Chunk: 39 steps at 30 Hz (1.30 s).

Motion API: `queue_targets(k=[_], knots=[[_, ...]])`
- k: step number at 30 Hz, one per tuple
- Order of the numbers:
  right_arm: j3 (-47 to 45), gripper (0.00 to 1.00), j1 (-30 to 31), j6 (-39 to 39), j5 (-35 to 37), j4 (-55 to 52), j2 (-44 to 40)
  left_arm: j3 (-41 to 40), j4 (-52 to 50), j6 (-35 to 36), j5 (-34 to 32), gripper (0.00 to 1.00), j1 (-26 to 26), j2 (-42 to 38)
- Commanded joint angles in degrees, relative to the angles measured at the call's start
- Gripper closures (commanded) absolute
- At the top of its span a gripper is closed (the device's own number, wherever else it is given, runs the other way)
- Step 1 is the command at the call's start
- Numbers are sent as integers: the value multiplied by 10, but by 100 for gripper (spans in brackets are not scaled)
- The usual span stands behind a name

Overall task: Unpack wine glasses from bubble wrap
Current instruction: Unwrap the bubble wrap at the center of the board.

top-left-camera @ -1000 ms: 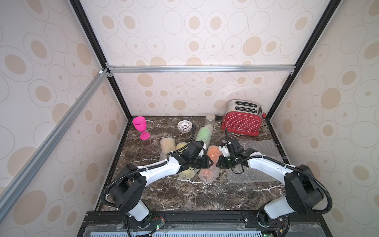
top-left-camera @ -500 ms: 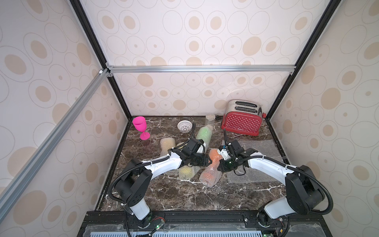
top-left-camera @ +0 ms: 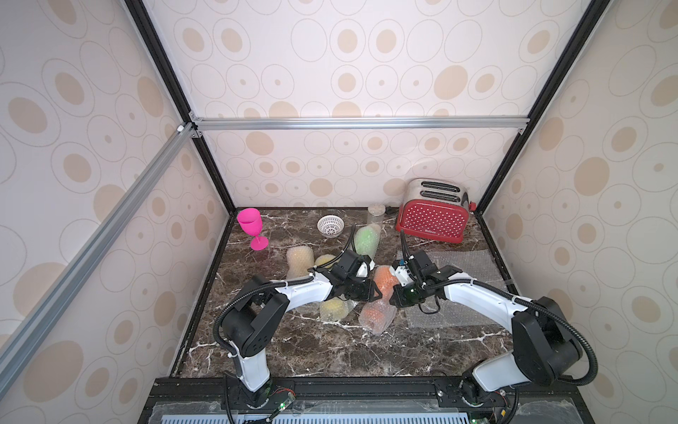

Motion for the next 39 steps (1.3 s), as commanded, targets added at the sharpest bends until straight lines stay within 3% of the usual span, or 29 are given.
queue_targets(k=[1, 4, 9, 16, 24, 30, 39], knots=[[-2, 93, 3, 2, 15, -12, -16, 2, 22, -4, 13, 85, -1, 0], [-5, 86, 4, 1, 32, -16, -26, -5, 28, -14, 6, 100, -2, -11], [-3, 72, 6, 2, 71, -28, -38, -10, 29, -33, -10, 100, -6, -33], [1, 61, 29, 1, 122, -20, -59, 8, -7, -59, -63, 100, -25, -56], [25, 59, 51, 16, 178, -24, -37, 24, -44, -81, -118, 100, -44, -66], [32, 60, 57, 31, 228, -17, -20, -2, -7, -131, -122, 100, -50, -84], [51, 60, 60, 41, 237, 15, 7, -30, 34, -173, -120, 100, -54, -99]])
